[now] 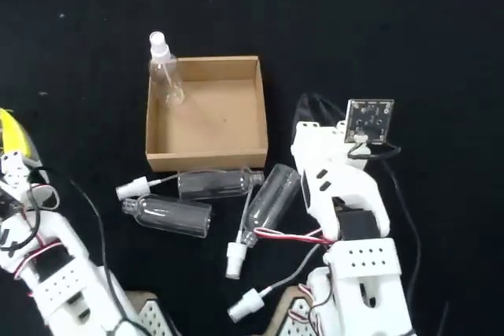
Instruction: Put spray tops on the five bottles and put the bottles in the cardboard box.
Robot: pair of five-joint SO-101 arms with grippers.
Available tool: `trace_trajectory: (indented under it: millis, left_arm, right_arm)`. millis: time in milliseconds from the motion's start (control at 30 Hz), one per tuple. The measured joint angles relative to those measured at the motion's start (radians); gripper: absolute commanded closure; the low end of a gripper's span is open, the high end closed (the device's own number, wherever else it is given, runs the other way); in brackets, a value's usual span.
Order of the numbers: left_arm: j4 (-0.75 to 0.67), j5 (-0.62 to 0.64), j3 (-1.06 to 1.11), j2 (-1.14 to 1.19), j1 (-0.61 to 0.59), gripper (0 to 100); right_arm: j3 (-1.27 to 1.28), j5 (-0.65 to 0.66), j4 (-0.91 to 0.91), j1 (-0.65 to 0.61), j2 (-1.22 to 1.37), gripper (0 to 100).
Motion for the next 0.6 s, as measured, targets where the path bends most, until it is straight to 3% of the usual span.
trace_trajectory:
  millis: [200,600]
  left_arm:
    - [-0.212,0.0,-0.009,0.295,-0.014,97]
    - [-0.288,0.0,-0.21,0.767,-0.157,97]
  right_arm:
    - [0.0,0.0,0.0,0.0,0.0,96.2]
    - [0.0,0.0,0.0,-0.002,0.0,96.2]
